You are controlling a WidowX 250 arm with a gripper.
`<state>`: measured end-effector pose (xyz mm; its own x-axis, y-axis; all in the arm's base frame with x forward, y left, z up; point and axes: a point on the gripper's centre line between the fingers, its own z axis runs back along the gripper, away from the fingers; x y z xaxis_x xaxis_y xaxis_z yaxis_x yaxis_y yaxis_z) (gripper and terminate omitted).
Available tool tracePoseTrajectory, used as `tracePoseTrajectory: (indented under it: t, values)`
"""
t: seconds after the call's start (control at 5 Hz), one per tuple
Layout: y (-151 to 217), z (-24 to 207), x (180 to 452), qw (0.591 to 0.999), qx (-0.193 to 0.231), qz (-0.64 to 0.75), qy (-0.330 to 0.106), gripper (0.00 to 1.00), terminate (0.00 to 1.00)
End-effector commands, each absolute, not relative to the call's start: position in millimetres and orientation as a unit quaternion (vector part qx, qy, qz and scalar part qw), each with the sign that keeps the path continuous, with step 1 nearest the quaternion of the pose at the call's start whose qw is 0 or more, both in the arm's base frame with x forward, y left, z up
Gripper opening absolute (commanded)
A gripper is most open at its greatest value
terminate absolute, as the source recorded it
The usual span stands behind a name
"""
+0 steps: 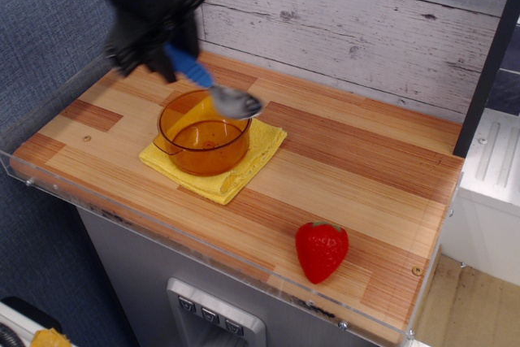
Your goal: Move blue spoon to far top right above strawberry
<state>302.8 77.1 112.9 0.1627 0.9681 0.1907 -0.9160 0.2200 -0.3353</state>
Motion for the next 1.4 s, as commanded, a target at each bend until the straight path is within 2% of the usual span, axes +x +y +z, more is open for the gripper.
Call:
tracePoseTrajectory:
  t: [0.0, 0.2, 0.4, 0.6, 1.2]
  values:
    - [11, 114, 351, 0.803, -0.103, 0.547, -0.213, 0.00, 0.00]
    - [-17, 98, 380, 0.804, -0.100, 0.546, -0.211, 0.00, 0.00]
    - [-35, 84, 396, 0.822, -0.099, 0.519, -0.213, 0.00, 0.00]
    - [-46, 67, 400, 0.828, -0.099, 0.511, -0.208, 0.00, 0.00]
    - [-52, 43, 405, 0.834, -0.088, 0.510, -0.191, 0.00, 0.00]
